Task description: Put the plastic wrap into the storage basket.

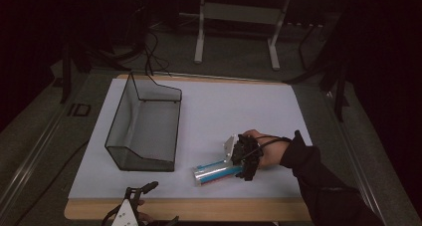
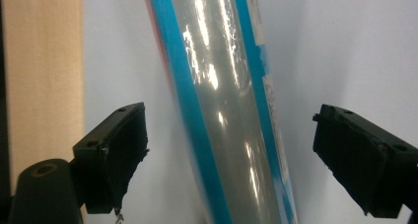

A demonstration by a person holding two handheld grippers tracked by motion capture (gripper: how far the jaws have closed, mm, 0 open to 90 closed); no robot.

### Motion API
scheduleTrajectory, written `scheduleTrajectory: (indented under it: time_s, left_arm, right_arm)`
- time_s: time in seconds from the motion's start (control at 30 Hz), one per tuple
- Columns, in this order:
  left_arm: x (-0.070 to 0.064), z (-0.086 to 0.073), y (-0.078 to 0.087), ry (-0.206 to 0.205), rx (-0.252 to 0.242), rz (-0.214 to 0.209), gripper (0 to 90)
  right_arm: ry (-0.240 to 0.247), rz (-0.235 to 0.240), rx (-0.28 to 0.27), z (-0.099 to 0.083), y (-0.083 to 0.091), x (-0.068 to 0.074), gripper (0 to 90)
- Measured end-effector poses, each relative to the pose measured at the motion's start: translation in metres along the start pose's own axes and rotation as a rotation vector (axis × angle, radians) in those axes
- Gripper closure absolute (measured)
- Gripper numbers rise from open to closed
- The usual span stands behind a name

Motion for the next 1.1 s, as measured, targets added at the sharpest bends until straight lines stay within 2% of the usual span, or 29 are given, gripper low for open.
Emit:
scheduleTrajectory:
  time_s: [0.07, 0.3, 0.53, 0.67, 0.8, 0.87, 0.93, 1.1]
  left_arm:
    - [0.000, 0.000, 0.000, 0.001, 0.001, -0.001, 0.1]
    - [0.000, -0.001, 0.000, 0.005, 0.003, -0.007, 0.1]
    - [0.000, 0.000, 0.000, 0.006, -0.001, -0.009, 0.1]
    - [0.000, -0.001, 0.000, 0.006, 0.002, -0.009, 0.1]
    - [0.000, 0.000, 0.000, 0.005, 0.000, -0.007, 0.1]
    - [0.000, 0.000, 0.000, 0.004, -0.001, -0.007, 0.2]
    - [0.000, 0.000, 0.000, 0.004, -0.003, -0.007, 0.1]
    - [0.000, 0.000, 0.000, -0.001, -0.003, -0.006, 0.2]
  right_arm:
    - [0.007, 0.020, 0.016, 0.000, -0.007, 0.002, 13.1]
    - [0.055, 0.034, 0.052, -0.001, -0.028, 0.008, 15.5]
    - [0.102, 0.035, 0.066, 0.000, -0.040, 0.008, 18.7]
    - [0.119, 0.037, 0.093, -0.001, -0.046, 0.008, 28.2]
    - [0.132, 0.057, 0.109, 0.000, -0.045, 0.005, 29.3]
    - [0.106, 0.081, 0.136, 0.000, -0.045, 0.003, 30.1]
    - [0.056, 0.103, 0.151, 0.001, -0.043, 0.001, 30.6]
    - [-0.015, 0.083, 0.120, 0.001, -0.034, -0.010, 30.9]
Point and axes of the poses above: each handheld gripper's, and its own axes: y roughly backward along the jaws, z roughly out of its top, x roughly to its left, the point moved 8 cm from there along -y, roughly forward along the jaws, and after that the axes turned 10 degrees about -z, right-handed, at the moved point
